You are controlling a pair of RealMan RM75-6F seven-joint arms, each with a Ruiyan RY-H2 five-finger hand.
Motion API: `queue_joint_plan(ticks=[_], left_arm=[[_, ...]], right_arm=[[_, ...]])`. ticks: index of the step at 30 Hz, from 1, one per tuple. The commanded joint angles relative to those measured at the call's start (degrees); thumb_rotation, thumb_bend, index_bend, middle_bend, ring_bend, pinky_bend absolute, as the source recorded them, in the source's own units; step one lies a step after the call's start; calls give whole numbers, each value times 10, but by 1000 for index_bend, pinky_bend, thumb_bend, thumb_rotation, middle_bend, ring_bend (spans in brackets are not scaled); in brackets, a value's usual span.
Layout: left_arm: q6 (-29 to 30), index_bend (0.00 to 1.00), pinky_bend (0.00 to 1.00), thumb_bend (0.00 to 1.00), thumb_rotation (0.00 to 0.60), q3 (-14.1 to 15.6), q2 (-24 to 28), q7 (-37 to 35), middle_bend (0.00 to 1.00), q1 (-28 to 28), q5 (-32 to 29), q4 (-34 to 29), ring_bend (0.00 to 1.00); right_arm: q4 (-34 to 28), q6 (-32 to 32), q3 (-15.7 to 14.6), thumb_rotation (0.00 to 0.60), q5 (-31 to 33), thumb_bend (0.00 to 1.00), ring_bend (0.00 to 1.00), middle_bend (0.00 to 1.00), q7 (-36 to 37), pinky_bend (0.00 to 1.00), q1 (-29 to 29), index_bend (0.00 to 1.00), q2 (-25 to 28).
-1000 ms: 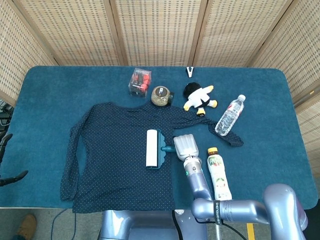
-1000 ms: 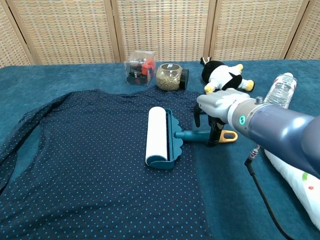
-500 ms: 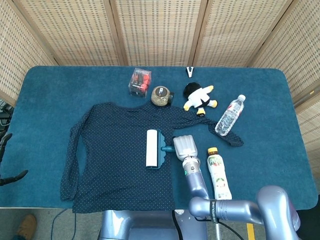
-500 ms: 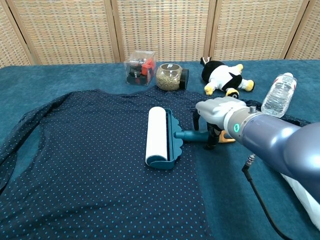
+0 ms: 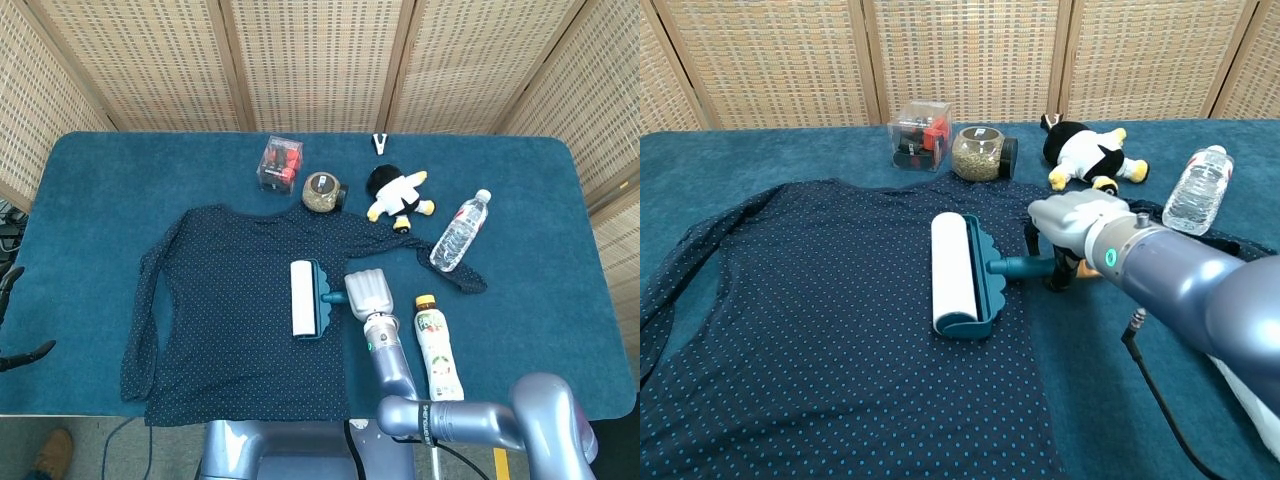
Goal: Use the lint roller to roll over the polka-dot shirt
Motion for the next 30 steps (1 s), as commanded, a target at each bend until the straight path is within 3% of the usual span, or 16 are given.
queue_joint_plan(ticks=[1, 9, 13, 20, 30], left_arm=[[1, 0, 0, 0, 600, 1, 1, -3, 0, 0, 1, -1, 0], [2, 0, 0, 0, 600, 0, 9, -29, 0, 2, 3, 1, 0], [-6, 0, 0, 0, 600, 0, 13, -41, 0, -1, 3, 3, 0], [-32, 0, 0, 0, 600, -2, 16, -63, 0, -12, -8, 14, 0], [-58, 0, 0, 0, 600, -4, 17, -81, 0, -24, -20, 26, 0]], right_arm=[[-25, 10, 10, 600, -9, 807, 1000, 1000, -8, 1000, 3, 698, 15], [-78, 35, 54, 600, 11, 828, 1000, 1000, -105, 1000, 63, 711, 39], [-67, 49, 79, 600, 63, 842, 1000, 1000, -177, 1000, 112, 724, 19], [-9, 62, 107, 600, 138, 855, 1000, 1000, -277, 1000, 199, 738, -49], [101, 31, 129, 600, 174, 856, 1000, 1000, -319, 1000, 270, 745, -128]])
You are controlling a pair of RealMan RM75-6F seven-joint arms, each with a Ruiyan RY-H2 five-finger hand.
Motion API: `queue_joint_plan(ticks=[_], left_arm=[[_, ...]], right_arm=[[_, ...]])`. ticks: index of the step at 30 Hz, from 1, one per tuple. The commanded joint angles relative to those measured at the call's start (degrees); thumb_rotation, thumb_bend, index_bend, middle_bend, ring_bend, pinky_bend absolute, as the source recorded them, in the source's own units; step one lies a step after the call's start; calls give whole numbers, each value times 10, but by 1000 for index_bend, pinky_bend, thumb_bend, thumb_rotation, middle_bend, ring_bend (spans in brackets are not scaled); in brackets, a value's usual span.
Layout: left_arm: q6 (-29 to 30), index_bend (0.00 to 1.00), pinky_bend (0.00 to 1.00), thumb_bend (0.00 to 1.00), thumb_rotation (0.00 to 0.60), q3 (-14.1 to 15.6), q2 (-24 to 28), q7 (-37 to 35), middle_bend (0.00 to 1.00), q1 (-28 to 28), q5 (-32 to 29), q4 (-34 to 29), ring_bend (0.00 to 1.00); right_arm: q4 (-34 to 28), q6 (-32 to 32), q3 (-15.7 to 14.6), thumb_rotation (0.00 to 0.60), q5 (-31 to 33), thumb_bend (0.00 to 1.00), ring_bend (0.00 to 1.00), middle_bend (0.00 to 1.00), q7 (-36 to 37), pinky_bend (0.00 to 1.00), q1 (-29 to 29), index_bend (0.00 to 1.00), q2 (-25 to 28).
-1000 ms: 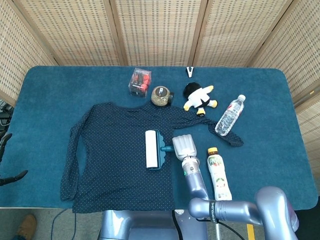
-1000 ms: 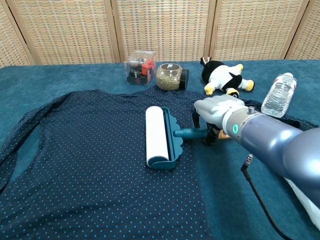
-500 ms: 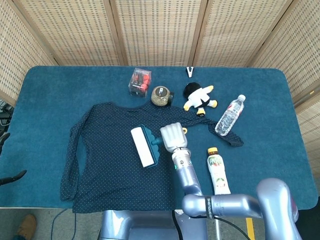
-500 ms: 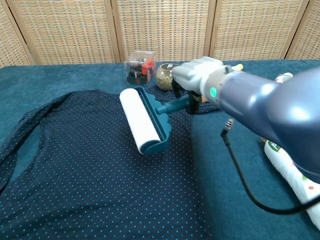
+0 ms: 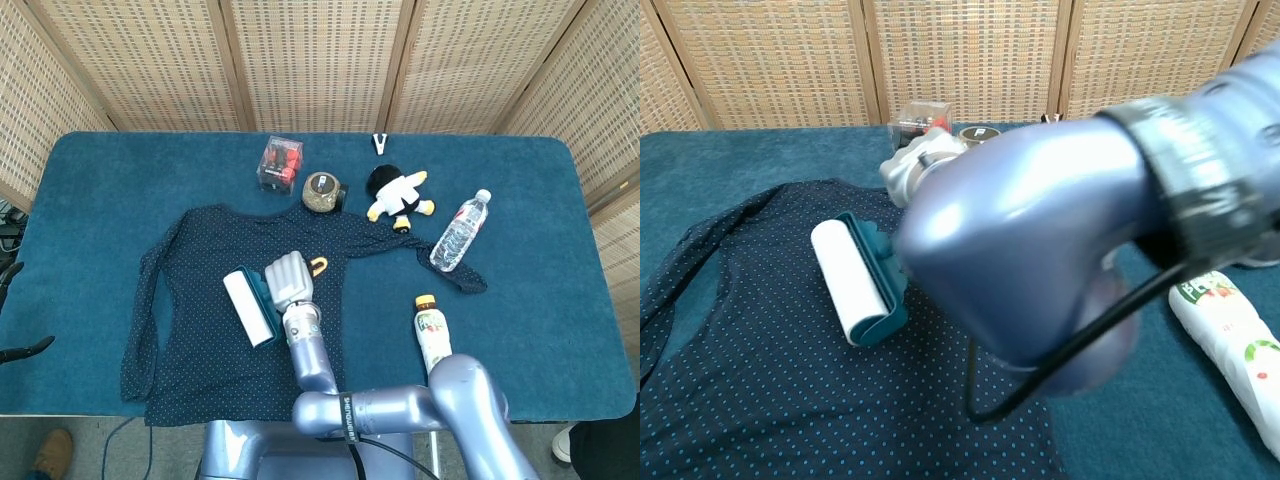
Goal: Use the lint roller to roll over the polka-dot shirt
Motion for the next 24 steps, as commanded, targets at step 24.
queue_joint_plan(ticks=[24], left_arm=[[-1, 0, 0, 0, 600, -4, -6, 21, 0, -3, -14, -1, 0]], right_arm=[[118, -4, -107, 600, -63, 865, 1000, 1000, -2, 1000, -87, 745, 35]])
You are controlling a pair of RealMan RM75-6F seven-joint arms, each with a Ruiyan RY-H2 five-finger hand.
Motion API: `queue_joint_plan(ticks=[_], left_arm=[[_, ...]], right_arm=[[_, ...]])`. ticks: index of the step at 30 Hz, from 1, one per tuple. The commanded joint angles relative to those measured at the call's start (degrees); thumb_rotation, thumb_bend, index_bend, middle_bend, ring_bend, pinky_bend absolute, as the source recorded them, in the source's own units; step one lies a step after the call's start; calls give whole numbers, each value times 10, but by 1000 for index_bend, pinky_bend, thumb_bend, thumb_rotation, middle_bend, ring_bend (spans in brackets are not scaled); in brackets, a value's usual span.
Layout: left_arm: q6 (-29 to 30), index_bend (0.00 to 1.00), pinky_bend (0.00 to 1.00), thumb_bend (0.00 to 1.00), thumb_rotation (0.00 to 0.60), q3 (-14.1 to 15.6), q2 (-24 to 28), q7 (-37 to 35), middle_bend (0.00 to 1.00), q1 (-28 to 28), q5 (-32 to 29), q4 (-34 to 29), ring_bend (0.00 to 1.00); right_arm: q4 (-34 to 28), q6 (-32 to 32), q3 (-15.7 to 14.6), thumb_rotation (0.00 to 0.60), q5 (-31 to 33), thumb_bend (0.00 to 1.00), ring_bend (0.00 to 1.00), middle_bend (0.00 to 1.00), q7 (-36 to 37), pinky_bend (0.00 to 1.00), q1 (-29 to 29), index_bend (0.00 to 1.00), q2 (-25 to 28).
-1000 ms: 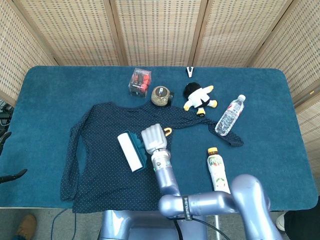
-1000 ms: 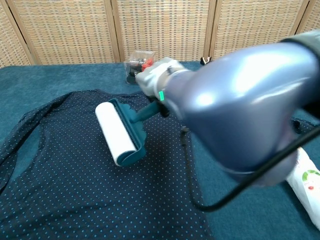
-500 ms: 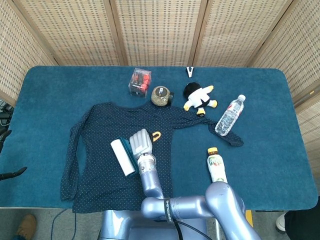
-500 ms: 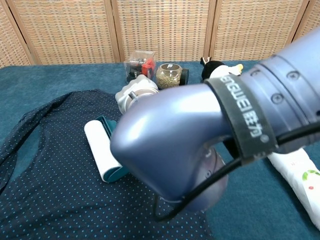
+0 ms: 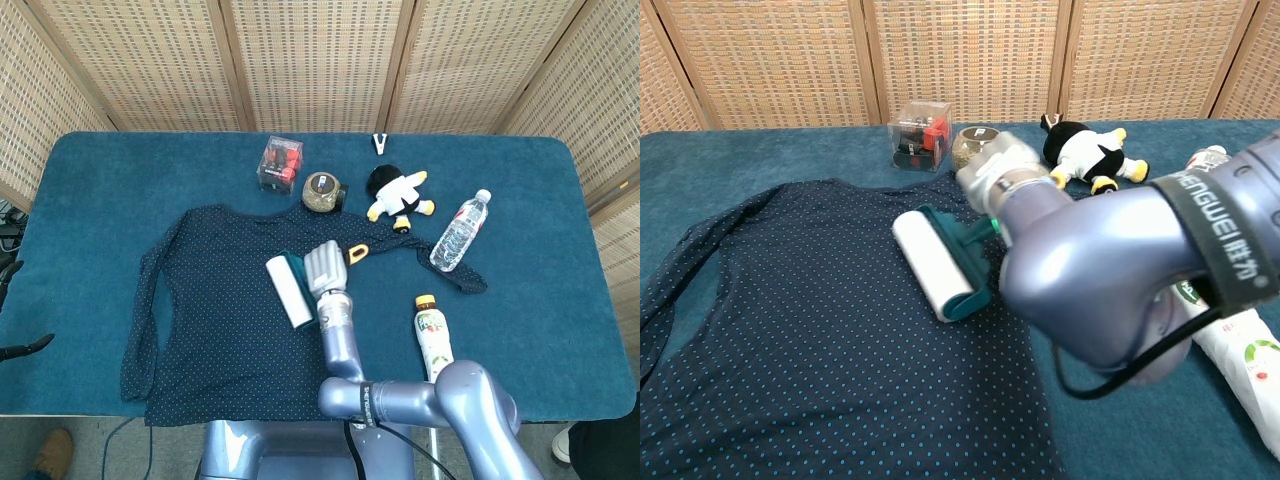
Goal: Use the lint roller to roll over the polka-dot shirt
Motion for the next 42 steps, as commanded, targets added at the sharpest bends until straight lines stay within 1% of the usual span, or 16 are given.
queue_joint_plan(ticks=[1, 6, 11, 15, 20, 26, 31, 38, 42], left_arm=[[2, 0, 0, 0, 600, -1, -2, 7, 0, 0, -2, -2, 0], [2, 0, 0, 0, 600, -1, -3, 15, 0, 0, -4, -6, 0], [4, 0, 0, 0, 600, -2, -3, 19, 0, 1, -6, -9, 0], [5, 0, 0, 0, 600, -1, -3, 19, 0, 1, -4, -9, 0], [6, 0, 0, 0, 600, -1, -4, 17, 0, 2, -3, -8, 0], [3, 0, 0, 0, 600, -1, -4, 17, 0, 0, -5, -6, 0], [3, 0, 0, 0, 600, -1, -5, 18, 0, 0, -6, -6, 0], [0, 0, 0, 0, 600, -1, -6, 19, 0, -1, -7, -5, 0], [-1, 0, 0, 0, 600, -1, -6, 20, 0, -1, -7, -5, 0]], right_arm=[[29, 3, -19, 600, -15, 865, 1000, 1000, -1, 1000, -23, 744, 22], [33, 0, -15, 600, -25, 867, 1000, 1000, 0, 1000, -33, 743, 30], [9, 11, -14, 600, -36, 869, 1000, 1000, -20, 1000, -31, 743, 22], [-18, 17, -11, 600, -46, 869, 1000, 1000, -32, 1000, -24, 740, 3], [-36, 19, -5, 600, -61, 869, 1000, 1000, -40, 1000, -11, 739, -24], [-41, 15, 7, 600, -63, 870, 1000, 1000, -53, 1000, 5, 738, -58], [-33, 9, 18, 600, -65, 869, 1000, 1000, -58, 1000, 15, 738, -82], [-23, 9, 24, 600, -70, 868, 1000, 1000, -59, 1000, 9, 737, -82], [-18, 9, 9, 600, -81, 868, 1000, 1000, -59, 1000, -4, 736, -65]])
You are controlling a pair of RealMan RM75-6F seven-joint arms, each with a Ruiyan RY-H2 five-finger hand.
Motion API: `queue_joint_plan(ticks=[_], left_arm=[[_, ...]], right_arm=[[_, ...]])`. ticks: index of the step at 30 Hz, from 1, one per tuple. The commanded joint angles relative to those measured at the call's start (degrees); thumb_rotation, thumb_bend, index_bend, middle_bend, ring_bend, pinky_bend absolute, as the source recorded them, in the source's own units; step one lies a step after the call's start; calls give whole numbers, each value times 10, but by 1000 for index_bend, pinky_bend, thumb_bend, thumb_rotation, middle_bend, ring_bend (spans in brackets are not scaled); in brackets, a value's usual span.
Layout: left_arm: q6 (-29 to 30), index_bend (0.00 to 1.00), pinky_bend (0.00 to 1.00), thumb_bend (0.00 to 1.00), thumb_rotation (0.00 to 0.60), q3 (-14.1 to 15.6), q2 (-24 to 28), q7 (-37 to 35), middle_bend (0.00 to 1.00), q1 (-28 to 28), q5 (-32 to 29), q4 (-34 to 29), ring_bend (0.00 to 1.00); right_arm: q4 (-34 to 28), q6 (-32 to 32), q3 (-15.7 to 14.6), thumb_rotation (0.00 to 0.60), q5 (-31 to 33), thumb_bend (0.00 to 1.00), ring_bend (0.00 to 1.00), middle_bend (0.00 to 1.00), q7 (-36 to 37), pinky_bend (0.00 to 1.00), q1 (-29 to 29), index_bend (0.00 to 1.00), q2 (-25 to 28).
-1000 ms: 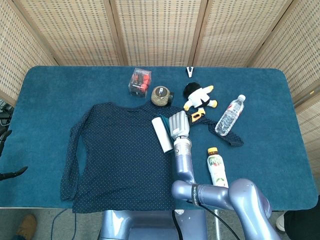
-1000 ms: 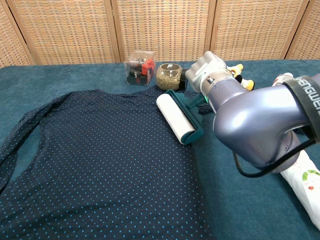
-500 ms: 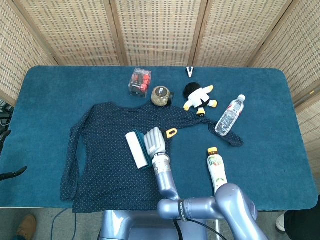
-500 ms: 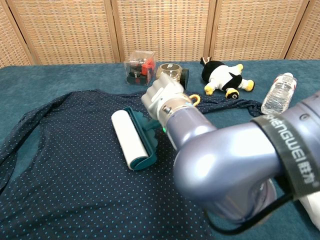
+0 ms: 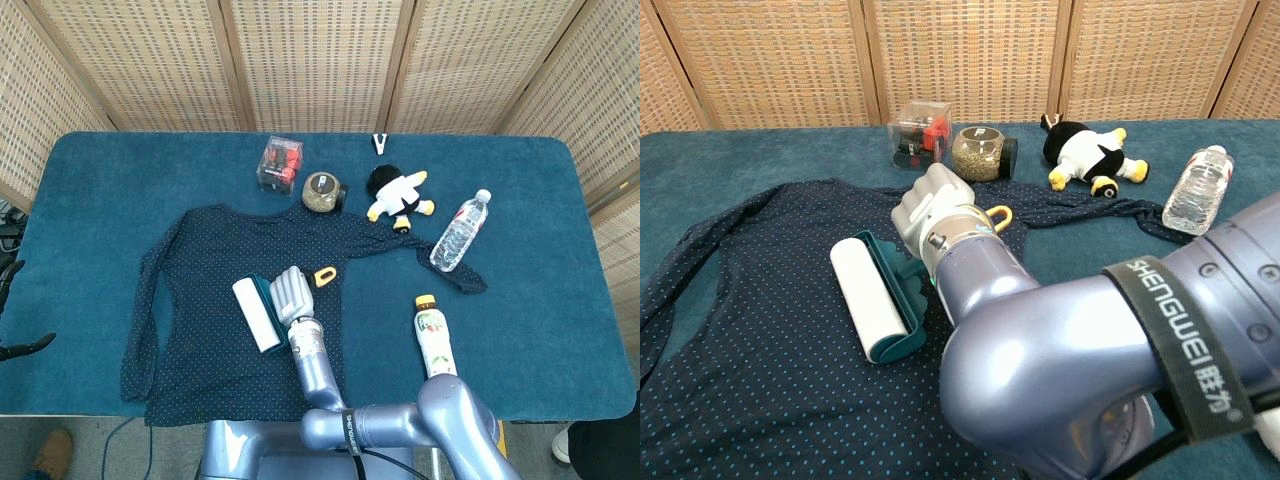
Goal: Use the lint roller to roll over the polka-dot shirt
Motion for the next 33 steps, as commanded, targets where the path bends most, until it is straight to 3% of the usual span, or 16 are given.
queue_joint_plan(ticks=[1, 8, 25, 26, 27, 30, 31, 33], left_arm=[[0, 0, 0, 0, 600, 1, 0, 0, 0, 0, 1, -1, 0], [6, 0, 0, 0, 600, 3, -2, 9, 0, 2, 7, -5, 0], [17, 0, 0, 0, 600, 5, -2, 20, 0, 6, 11, -14, 0], [18, 0, 0, 0, 600, 5, -2, 19, 0, 7, 12, -15, 0], [19, 0, 0, 0, 600, 6, -2, 18, 0, 8, 12, -15, 0], [20, 0, 0, 0, 600, 6, -1, 15, 0, 8, 14, -15, 0], [21, 0, 0, 0, 600, 7, 0, 14, 0, 9, 15, -15, 0], [23, 0, 0, 0, 600, 7, 1, 10, 0, 10, 18, -15, 0]], right_arm=[[6, 0, -15, 600, -10, 868, 1000, 1000, 2, 1000, -14, 736, 14], [29, -4, -52, 600, -36, 868, 1000, 1000, 15, 1000, -49, 736, 48], [57, -13, -54, 600, -46, 848, 1000, 1000, 31, 1000, -101, 697, 92], [55, -12, -53, 600, -48, 807, 1000, 1000, 33, 1000, -102, 657, 92], [54, -12, -52, 600, -52, 681, 1000, 1000, 38, 1000, -104, 540, 92], [42, -8, -47, 600, -57, 152, 1000, 1000, 50, 1000, -110, 103, 92], [35, -5, -43, 600, -55, 39, 1000, 1000, 51, 1000, -112, 24, 93], [15, 4, -36, 600, -57, 0, 1000, 1000, 57, 1000, -116, 0, 99]])
